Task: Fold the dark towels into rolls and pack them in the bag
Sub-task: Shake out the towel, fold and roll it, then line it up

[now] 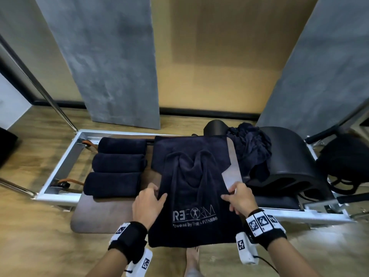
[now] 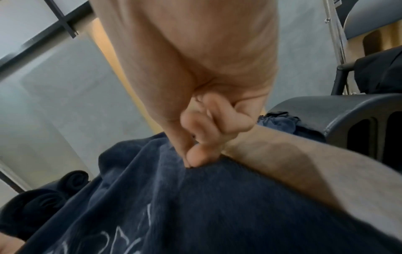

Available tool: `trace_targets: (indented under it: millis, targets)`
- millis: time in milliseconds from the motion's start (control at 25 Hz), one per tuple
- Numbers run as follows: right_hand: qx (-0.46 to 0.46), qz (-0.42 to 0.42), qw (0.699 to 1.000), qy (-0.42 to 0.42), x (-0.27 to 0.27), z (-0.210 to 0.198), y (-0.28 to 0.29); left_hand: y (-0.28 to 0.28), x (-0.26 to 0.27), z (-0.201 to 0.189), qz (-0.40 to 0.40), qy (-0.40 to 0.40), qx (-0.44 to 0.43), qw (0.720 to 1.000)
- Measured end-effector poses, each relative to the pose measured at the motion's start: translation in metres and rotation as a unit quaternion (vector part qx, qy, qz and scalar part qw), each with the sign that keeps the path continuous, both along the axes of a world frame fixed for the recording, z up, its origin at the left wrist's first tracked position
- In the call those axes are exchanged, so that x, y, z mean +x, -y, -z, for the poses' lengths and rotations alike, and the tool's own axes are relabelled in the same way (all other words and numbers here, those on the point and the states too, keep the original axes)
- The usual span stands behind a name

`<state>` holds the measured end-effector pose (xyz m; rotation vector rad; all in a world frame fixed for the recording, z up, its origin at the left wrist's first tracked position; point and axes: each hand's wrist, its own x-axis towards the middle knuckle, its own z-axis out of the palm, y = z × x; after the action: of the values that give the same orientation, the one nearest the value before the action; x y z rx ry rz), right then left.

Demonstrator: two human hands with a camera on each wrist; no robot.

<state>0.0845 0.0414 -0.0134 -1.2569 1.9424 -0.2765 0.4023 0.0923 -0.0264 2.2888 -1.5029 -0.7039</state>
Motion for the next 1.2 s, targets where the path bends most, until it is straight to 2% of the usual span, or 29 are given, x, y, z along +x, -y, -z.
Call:
trace_targets:
  millis: [120,200,320,400,480,560,600,680,800,920,1000,1120,1200]
  targets:
    - [-0.014,0.024,0.999,0.03,0.003,0.007,-0.01,-0.011,-0.002,-0.004,-0.002,-0.044,-0.027,0.999]
    - [-0.033,0.079,0.99,0.115,0.005,0.003,-0.01,-0.01,-0.001,-0.007,-0.032,-0.079,-0.065,0.994]
    - [-0.091,0.173,0.937,0.289,0.007,-0.013,-0.015,-0.007,0.001,-0.012,-0.11,-0.221,-0.14,0.959]
    - [-0.118,0.176,0.915,0.344,0.008,-0.019,-0.022,-0.011,0.001,-0.015,-0.092,-0.298,-0.159,0.937]
    - [-0.139,0.13,0.933,0.305,0.009,-0.016,-0.035,-0.023,0.0,-0.008,-0.015,-0.272,-0.161,0.949]
    - [-0.179,0.039,0.969,0.163,0.007,-0.008,-0.049,-0.039,0.0,0.003,0.073,-0.183,-0.175,0.965]
    - [-0.196,-0.014,0.977,0.087,0.006,-0.003,-0.057,-0.049,0.002,0.01,0.118,-0.129,-0.172,0.97]
    - [-0.21,-0.095,0.973,-0.006,0.004,0.004,-0.071,-0.066,0.006,0.016,0.201,-0.036,-0.118,0.972]
    - [-0.204,-0.16,0.964,-0.051,0.004,0.009,-0.083,-0.081,0.015,0.023,0.259,0.058,-0.078,0.961]
    - [-0.204,-0.186,0.96,-0.058,0.001,0.012,-0.094,-0.087,0.023,0.021,0.277,0.087,-0.089,0.953]
    - [-0.204,-0.193,0.959,-0.047,-0.003,0.013,-0.1,-0.089,0.029,0.017,0.286,0.08,-0.1,0.95]
    - [-0.217,-0.206,0.953,-0.043,-0.008,0.015,-0.107,-0.087,0.037,0.011,0.272,0.023,-0.163,0.948]
    - [-0.225,-0.213,0.949,-0.053,-0.013,0.019,-0.109,-0.081,0.038,0.006,0.217,-0.051,-0.197,0.955]
